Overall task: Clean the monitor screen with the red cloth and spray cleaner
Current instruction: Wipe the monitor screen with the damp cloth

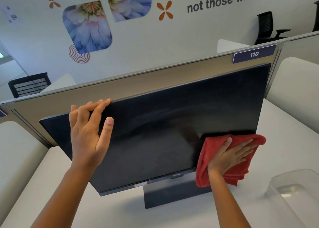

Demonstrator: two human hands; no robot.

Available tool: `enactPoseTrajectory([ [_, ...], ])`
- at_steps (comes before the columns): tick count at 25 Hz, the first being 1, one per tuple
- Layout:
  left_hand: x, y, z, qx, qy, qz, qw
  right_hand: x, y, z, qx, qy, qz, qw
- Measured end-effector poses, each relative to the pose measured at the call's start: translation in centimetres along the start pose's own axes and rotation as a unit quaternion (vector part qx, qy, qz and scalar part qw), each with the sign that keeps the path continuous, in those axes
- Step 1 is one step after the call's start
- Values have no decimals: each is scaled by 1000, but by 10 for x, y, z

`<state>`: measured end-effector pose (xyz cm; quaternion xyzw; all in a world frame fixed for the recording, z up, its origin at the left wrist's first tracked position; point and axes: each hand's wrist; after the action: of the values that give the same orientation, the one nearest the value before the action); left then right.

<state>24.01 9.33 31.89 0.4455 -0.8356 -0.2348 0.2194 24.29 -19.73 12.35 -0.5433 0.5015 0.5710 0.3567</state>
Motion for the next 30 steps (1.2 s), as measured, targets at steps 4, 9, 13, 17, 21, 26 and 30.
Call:
enactPoseTrajectory([
  [4, 1, 1, 0, 3, 6, 6, 1000, 28, -1, 51, -60, 32, 22, 997],
  [9, 1, 2, 1, -3, 5, 13, 1000, 18, -3, 45, -67, 55, 17, 996],
  [13, 0, 4, 1, -9, -1, 20, 1000, -45, 1, 2, -6, 156, -8, 988],
  [17, -1, 3, 1, -8, -2, 30, 1000, -109, 0, -29, 50, 199, -31, 978],
  [21, -1, 4, 4, -14, -3, 28, 1000, -132, -4, -12, 55, 210, -67, 974],
  [26, -15, 14, 0, -77, -50, -11, 996, -142, -21, 59, -10, 340, -43, 939],
  [30, -42, 27, 9, -142, -130, -110, 975, -134, -25, 78, -30, 393, -28, 919],
])
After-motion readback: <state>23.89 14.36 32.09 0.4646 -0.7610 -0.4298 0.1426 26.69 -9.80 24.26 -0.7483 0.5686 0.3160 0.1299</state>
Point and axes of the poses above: each hand's wrist, its own z-axis away from the middle knuckle, its own y-axis out of the back of the hand, x = y × z, and after that the axes turned 4 degrees about -y, right-handed
